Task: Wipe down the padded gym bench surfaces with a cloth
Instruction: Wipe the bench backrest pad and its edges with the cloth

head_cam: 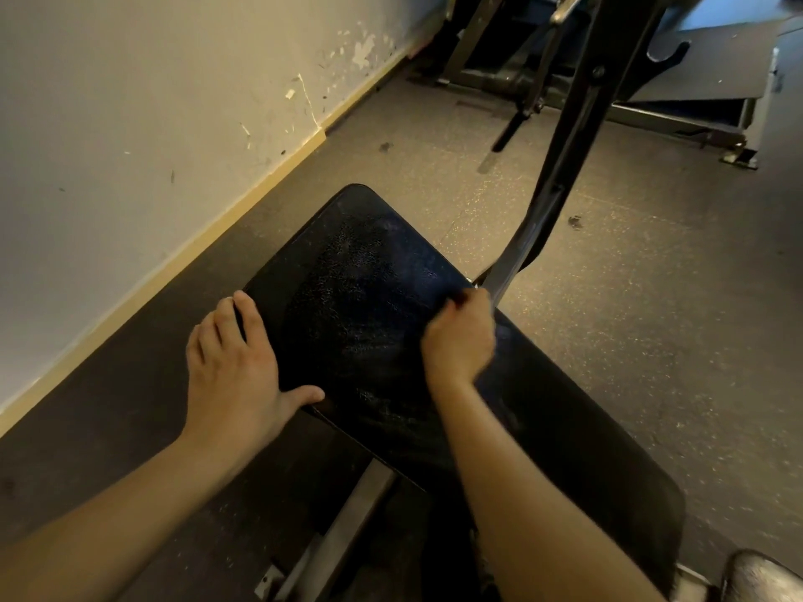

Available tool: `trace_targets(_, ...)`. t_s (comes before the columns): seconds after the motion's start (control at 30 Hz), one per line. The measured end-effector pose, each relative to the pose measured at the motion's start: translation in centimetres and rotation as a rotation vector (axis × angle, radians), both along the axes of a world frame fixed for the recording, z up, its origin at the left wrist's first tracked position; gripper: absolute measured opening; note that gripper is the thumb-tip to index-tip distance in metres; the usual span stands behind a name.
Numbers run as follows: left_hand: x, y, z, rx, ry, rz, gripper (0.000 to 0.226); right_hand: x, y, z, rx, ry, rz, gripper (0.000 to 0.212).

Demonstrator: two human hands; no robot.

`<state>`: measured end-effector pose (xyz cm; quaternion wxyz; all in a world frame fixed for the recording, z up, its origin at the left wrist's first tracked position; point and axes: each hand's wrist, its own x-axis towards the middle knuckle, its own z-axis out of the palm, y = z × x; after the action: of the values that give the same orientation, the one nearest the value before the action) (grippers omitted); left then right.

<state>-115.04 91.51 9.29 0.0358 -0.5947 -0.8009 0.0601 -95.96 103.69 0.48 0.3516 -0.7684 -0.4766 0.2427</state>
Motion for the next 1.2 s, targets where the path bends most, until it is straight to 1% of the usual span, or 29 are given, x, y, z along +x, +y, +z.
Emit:
trace_targets(0.03,0.0,0.0,0.1,-0.007,0.006,0.007,0.147,-3.2,0.1,1.7,0.105,0.025,0.114,0.012)
trace_targets(0.07,0.0,-0.1,0.1,-0.009,0.012,0.012,0.148,-5.9,-0.1,3.3,0.208,0.013,0.274,0.015)
trace_targets(0.13,-0.1,-0.1,0.2,0.000,0.019,0.010,0.147,-8.3,-0.5,5.3,0.368,-0.105,0.614,0.019)
trace_targets(0.17,-0.2,-0.2,0.2,0.001,0.023,0.006,0.147,-7.7,-0.2,5.3,0.428,-0.163,0.699,0.020)
trace_targets(0.2,-0.2,-0.2,0.2,-0.001,0.026,0.000,0.146,-6.1,0.4,4.6,0.447,-0.203,0.696,0.019)
trace_targets(0.23,-0.3,-0.2,0.2,-0.003,0.024,-0.004,0.145,-3.8,1.3,3.0,0.407,-0.230,0.619,0.016)
trace_targets(0.3,-0.5,-0.2,0.0,-0.003,0.015,0.000,0.145,2.0,2.0,0.0,0.201,-0.210,0.370,0.009)
trace_targets(0.37,-0.5,-0.2,-0.2,0.001,0.003,0.007,0.146,6.3,1.7,-2.1,0.084,-0.163,0.177,0.009)
trace_targets(0.43,-0.4,-0.2,-0.3,0.004,-0.019,0.016,0.146,6.2,1.5,-2.3,0.066,-0.122,0.077,0.011)
trace_targets(0.53,-0.4,-0.2,-0.3,-0.003,-0.030,0.025,0.146,0.5,3.1,0.5,0.052,-0.017,0.001,0.010)
trace_targets(0.57,-0.4,-0.1,-0.3,-0.002,-0.035,0.022,0.146,-2.0,4.1,1.7,0.076,0.005,0.025,0.008)
trace_targets(0.63,-0.4,-0.1,-0.3,-0.003,-0.042,0.021,0.145,-6.6,6.2,4.3,0.129,-0.009,0.163,0.008)
trace_targets(0.67,-0.4,-0.1,-0.4,-0.005,-0.041,0.024,0.145,-8.5,6.7,5.6,0.162,-0.036,0.255,0.011)
trace_targets(0.73,-0.5,-0.2,-0.3,-0.007,-0.040,0.029,0.145,-10.6,5.8,7.6,0.299,-0.101,0.490,0.018)
trace_targets(0.8,-0.6,-0.2,-0.3,0.000,-0.044,0.020,0.144,-9.5,2.9,7.1,0.465,-0.182,0.763,0.022)
trace_targets(0.83,-0.6,-0.2,-0.3,0.004,-0.049,0.016,0.144,-7.7,1.5,5.7,0.507,-0.234,0.890,0.023)
trace_targets(0.87,-0.6,-0.2,-0.2,0.003,-0.055,0.015,0.144,-5.4,0.7,4.0,0.533,-0.294,0.968,0.024)
trace_targets(0.9,-0.7,-0.2,-0.2,0.001,-0.057,0.014,0.144,-2.8,0.7,2.5,0.527,-0.334,0.974,0.024)
trace_targets(0.93,-0.7,-0.2,-0.3,-0.003,-0.057,0.015,0.144,-0.5,1.6,1.7,0.470,-0.326,0.911,0.023)
trace_targets(1.0,-0.7,-0.2,-0.4,-0.018,-0.057,0.023,0.144,1.2,5.3,1.7,0.329,-0.263,0.697,0.019)
trace_targets(1.07,-0.7,-0.3,-0.5,-0.019,-0.063,0.030,0.144,-1.0,9.0,3.5,0.287,-0.206,0.545,0.013)
trace_targets(1.1,-0.7,-0.3,-0.5,-0.010,-0.064,0.033,0.144,-3.2,9.7,4.9,0.295,-0.168,0.524,0.012)
trace_targets(1.17,-0.6,-0.2,-0.5,0.000,-0.064,0.048,0.144,-7.9,8.4,6.8,0.338,-0.116,0.553,0.014)
trace_targets(1.2,-0.5,-0.2,-0.4,-0.002,-0.067,0.056,0.144,-9.7,6.4,7.2,0.364,-0.104,0.607,0.016)
